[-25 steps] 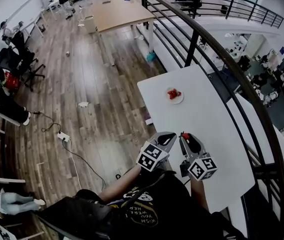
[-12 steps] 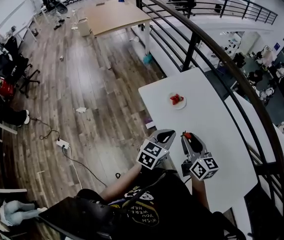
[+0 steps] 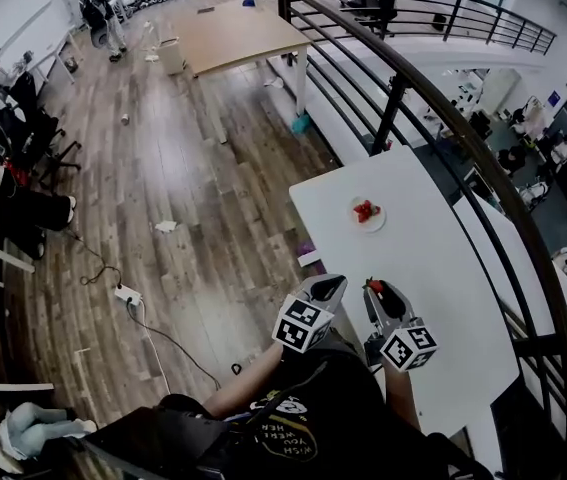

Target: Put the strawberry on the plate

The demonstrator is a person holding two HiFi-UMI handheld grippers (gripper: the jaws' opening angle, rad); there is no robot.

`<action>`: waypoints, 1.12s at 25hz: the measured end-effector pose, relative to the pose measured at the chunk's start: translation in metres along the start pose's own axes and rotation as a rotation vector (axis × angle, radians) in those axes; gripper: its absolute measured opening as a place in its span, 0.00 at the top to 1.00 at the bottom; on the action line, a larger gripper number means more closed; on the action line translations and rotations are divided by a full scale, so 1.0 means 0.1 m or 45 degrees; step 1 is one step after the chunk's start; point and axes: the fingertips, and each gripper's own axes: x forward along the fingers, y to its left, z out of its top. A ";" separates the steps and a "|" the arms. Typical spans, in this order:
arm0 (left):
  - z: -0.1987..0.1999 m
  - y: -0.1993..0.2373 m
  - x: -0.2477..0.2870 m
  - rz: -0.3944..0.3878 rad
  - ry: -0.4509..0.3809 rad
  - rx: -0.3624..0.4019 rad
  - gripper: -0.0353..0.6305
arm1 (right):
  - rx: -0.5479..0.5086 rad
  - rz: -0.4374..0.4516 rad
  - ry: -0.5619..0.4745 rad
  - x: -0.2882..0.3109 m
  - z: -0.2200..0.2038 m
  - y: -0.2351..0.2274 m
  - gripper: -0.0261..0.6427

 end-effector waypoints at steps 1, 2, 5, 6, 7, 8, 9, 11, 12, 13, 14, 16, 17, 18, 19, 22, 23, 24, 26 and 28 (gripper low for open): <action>0.00 0.03 0.00 0.005 -0.001 -0.009 0.94 | -0.001 0.005 0.010 0.03 -0.01 0.01 0.74; 0.00 0.06 0.00 0.013 -0.002 -0.016 0.94 | -0.004 0.012 0.016 0.07 0.00 0.01 0.74; 0.07 0.15 0.04 0.036 -0.007 -0.026 0.94 | -0.015 0.031 0.022 0.19 0.07 -0.02 0.74; 0.09 0.18 0.07 0.038 -0.006 -0.024 0.94 | -0.018 0.036 0.020 0.23 0.10 -0.04 0.74; 0.12 0.19 0.11 0.038 -0.005 -0.019 0.94 | -0.020 0.040 0.016 0.26 0.15 -0.06 0.74; 0.17 0.21 0.15 0.037 -0.005 -0.015 0.94 | -0.020 0.043 0.011 0.30 0.20 -0.09 0.74; 0.22 0.22 0.19 0.036 -0.008 -0.011 0.94 | -0.020 0.045 0.006 0.32 0.25 -0.11 0.74; 0.34 0.24 0.28 0.037 -0.015 -0.003 0.94 | -0.019 0.051 -0.004 0.37 0.36 -0.16 0.74; 0.38 0.26 0.33 0.039 -0.018 0.007 0.94 | -0.018 0.053 -0.008 0.40 0.39 -0.19 0.74; 0.42 0.27 0.39 0.040 -0.021 0.018 0.94 | -0.018 0.053 -0.012 0.42 0.42 -0.24 0.74; 0.45 0.29 0.45 0.040 -0.025 0.028 0.94 | -0.018 0.053 -0.016 0.45 0.44 -0.29 0.74; 0.50 0.32 0.58 0.040 -0.027 0.041 0.94 | -0.014 0.049 -0.028 0.49 0.48 -0.40 0.74; 0.53 0.32 0.64 0.038 -0.026 0.045 0.94 | -0.010 0.044 -0.035 0.49 0.51 -0.45 0.74; 0.56 0.32 0.70 0.033 -0.025 0.046 0.94 | -0.004 0.038 -0.044 0.49 0.54 -0.50 0.74; 0.59 0.31 0.76 0.028 -0.024 0.044 0.94 | 0.002 0.032 -0.052 0.49 0.57 -0.55 0.74; 0.63 0.29 0.90 0.012 -0.025 0.049 0.94 | 0.018 0.015 -0.068 0.48 0.59 -0.68 0.74; 0.63 0.29 0.94 0.009 -0.023 0.055 0.94 | 0.022 0.009 -0.068 0.48 0.59 -0.71 0.74; 0.64 0.30 0.97 0.005 -0.017 0.061 0.94 | 0.026 0.003 -0.066 0.50 0.58 -0.75 0.74; 0.64 0.31 1.03 -0.008 0.003 0.067 0.94 | 0.037 -0.016 -0.055 0.52 0.56 -0.82 0.74; 0.63 0.35 1.07 -0.026 0.021 0.071 0.94 | 0.052 -0.035 -0.054 0.58 0.56 -0.85 0.74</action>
